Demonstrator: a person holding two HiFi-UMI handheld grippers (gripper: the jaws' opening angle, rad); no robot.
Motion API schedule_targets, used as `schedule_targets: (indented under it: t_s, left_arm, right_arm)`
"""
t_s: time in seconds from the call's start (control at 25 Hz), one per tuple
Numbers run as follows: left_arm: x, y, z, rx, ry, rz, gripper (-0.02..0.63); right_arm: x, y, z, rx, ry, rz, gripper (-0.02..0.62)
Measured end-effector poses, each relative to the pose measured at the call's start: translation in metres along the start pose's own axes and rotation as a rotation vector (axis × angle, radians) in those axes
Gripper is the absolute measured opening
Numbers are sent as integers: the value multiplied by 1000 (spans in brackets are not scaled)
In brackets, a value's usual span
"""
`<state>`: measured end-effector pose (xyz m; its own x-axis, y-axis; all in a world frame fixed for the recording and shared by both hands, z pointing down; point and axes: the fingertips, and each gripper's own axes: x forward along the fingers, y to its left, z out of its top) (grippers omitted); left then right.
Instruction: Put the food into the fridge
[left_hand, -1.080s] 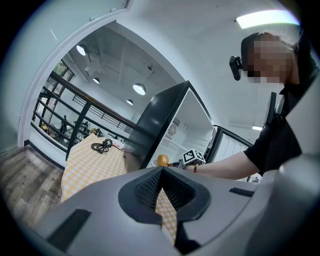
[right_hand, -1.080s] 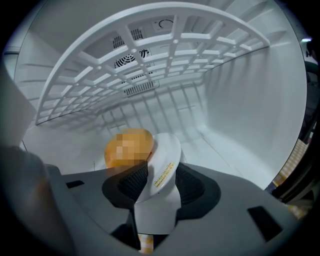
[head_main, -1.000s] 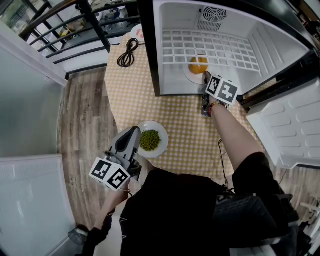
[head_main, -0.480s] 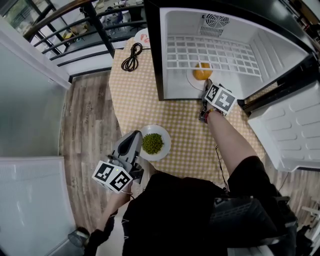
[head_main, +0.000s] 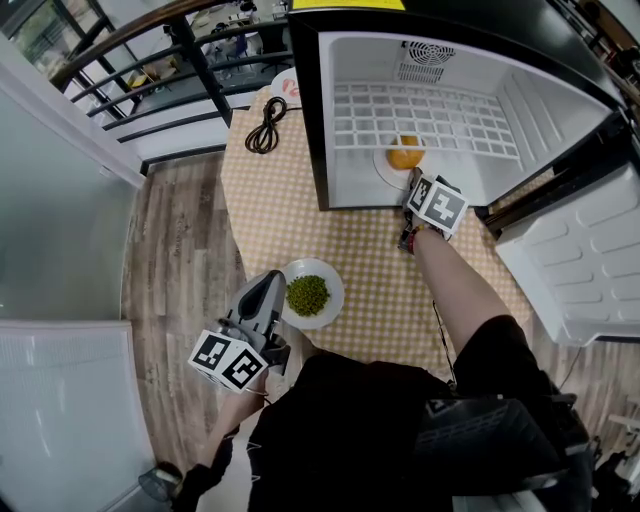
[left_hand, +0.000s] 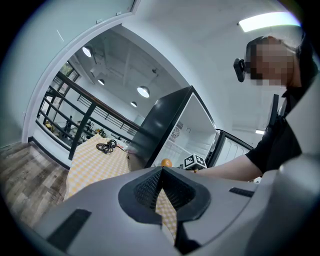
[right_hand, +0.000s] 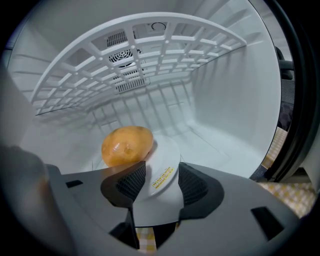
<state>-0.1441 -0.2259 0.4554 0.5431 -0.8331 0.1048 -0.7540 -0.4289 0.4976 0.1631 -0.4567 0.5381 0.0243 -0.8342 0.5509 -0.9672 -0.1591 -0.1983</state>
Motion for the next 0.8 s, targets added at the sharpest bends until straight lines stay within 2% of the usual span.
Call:
schedule_targets:
  t_s: [0.24, 0.44, 0.8]
  left_arm:
    - [2, -1, 0, 2, -1, -3, 12]
    - [3, 0, -2, 0, 1, -3, 11]
    - [1, -1, 0, 2, 0, 0, 12]
  right_arm:
    - [1, 1, 0, -30, 9, -6, 202]
    - [2, 1, 0, -97, 16, -17, 210]
    - [1, 1, 1, -115, 17, -22, 212]
